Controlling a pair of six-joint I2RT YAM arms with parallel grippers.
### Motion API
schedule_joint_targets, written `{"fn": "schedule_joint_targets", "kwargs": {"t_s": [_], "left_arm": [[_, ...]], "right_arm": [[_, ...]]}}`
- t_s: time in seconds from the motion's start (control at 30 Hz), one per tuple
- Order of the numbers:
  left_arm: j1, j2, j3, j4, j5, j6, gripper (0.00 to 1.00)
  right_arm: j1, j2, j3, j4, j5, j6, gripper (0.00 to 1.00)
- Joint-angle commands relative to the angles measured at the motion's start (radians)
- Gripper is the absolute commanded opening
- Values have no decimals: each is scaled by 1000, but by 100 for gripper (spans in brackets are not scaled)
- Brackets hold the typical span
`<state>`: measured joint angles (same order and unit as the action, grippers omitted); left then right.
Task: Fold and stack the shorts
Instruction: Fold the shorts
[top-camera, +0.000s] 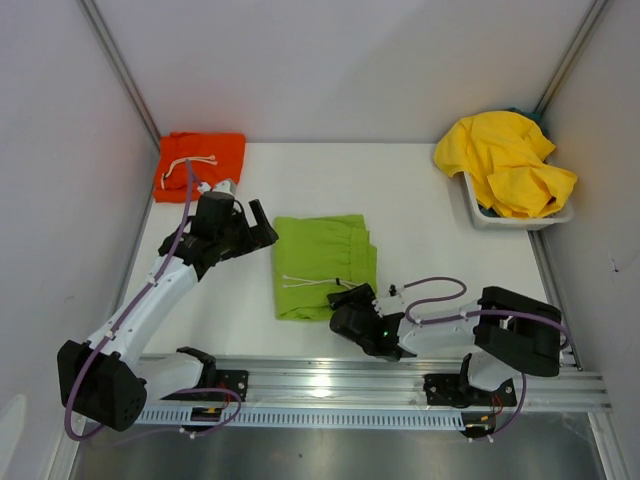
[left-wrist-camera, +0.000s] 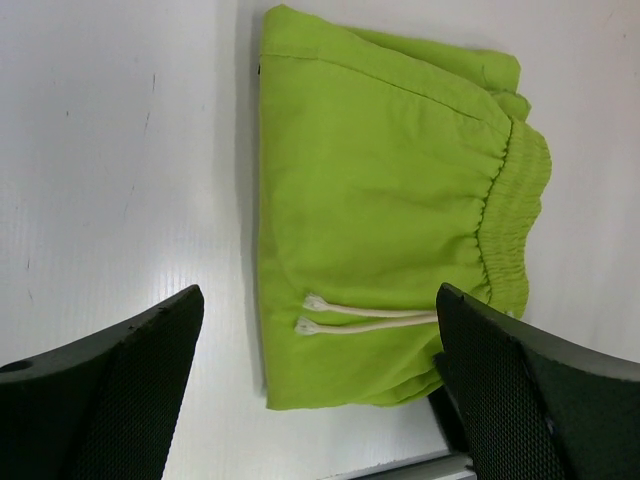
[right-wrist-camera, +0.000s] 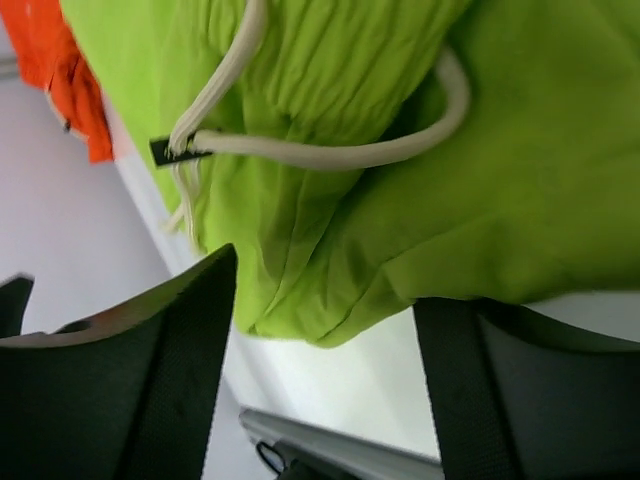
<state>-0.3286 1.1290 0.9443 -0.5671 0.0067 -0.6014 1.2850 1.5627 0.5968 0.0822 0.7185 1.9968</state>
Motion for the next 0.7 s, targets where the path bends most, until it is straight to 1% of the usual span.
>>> {"fn": "schedule_joint_targets", "kwargs": {"t_s": [0.0,0.07,0.1,0.13,0.17,0.2,0.23,0.27,0.3,0.33,0.37,0.4,0.43,0.5,0.53,0.63,0.67], "left_arm": [[0,-21,34,0,-2,12,98],[0,-15,36,1,-1,12,98],[0,-14,34,3,-2,12,98],[0,-14,33,4,-2,14,98],[0,-14,31,7,-2,12,98],[0,-9,22,15,-2,12,98],[0,-8,21,19,-2,11,98],[0,-3,16,22,-2,11,98],[0,-2,11,33,-2,8,98],[0,0,7,36,-2,8,98],[0,6,8,41,-1,5,98],[0,9,4,47,-1,3,98],[0,12,-5,53,-1,0,98],[0,15,-15,76,7,-8,98],[0,15,-34,85,15,-12,98],[0,25,-62,131,30,-31,98],[-1,35,-74,156,41,-40,98]], "right_arm": [[-76,-75,-25,-172,78,197,68],[-125,-130,-19,-225,33,122,63],[-159,-145,-9,-246,1,14,55],[-233,-176,-2,-284,-67,-42,38],[-274,-191,1,-280,-103,-109,32],[-315,-205,3,-269,-146,-183,28],[-402,-216,3,-237,-189,-329,24],[-449,-228,6,-228,-293,-399,12],[-493,-230,18,-223,-344,-465,6],[-585,-230,30,-204,-440,-621,0],[-631,-222,47,-226,-479,-686,0],[-682,-219,91,-289,-535,-740,0],[-778,-216,109,-303,-563,-879,0],[-878,-210,141,-347,-606,-987,0],[-976,-205,156,-337,-675,-1092,0],[-1094,-165,204,-317,-848,-1226,0],[-1137,-147,221,-320,-878,-1294,2]]}}
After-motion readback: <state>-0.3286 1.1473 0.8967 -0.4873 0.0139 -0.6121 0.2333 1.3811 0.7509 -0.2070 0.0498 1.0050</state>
